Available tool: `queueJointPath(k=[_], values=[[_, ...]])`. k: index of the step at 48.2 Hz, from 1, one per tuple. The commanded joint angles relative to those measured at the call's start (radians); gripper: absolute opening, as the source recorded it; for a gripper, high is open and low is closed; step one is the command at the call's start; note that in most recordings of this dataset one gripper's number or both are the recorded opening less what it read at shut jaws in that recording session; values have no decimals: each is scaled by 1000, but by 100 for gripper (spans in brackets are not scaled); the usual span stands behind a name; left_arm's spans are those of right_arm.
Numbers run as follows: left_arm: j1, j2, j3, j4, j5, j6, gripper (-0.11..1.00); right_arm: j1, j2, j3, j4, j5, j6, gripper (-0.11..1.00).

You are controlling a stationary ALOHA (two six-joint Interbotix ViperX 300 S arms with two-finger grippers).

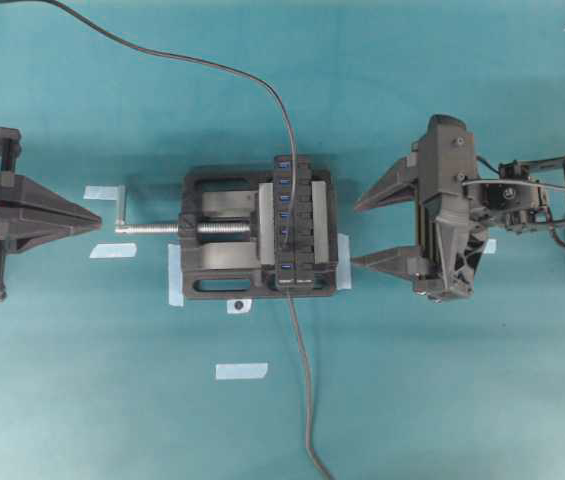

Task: Insert the USB into the second port from the front of the fixed hub.

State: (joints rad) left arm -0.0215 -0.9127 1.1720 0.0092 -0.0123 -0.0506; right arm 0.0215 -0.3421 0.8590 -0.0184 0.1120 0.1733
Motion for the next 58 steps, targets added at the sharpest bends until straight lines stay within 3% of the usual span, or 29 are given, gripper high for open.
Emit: queueJointPath(k=[1,58], values=[[0,5,-18,2,-5,-2,0,0,-9,-11,0,-8,6,87],[2,5,-14,2,-5,-5,0,0,14,-11,0,-9,5,87]])
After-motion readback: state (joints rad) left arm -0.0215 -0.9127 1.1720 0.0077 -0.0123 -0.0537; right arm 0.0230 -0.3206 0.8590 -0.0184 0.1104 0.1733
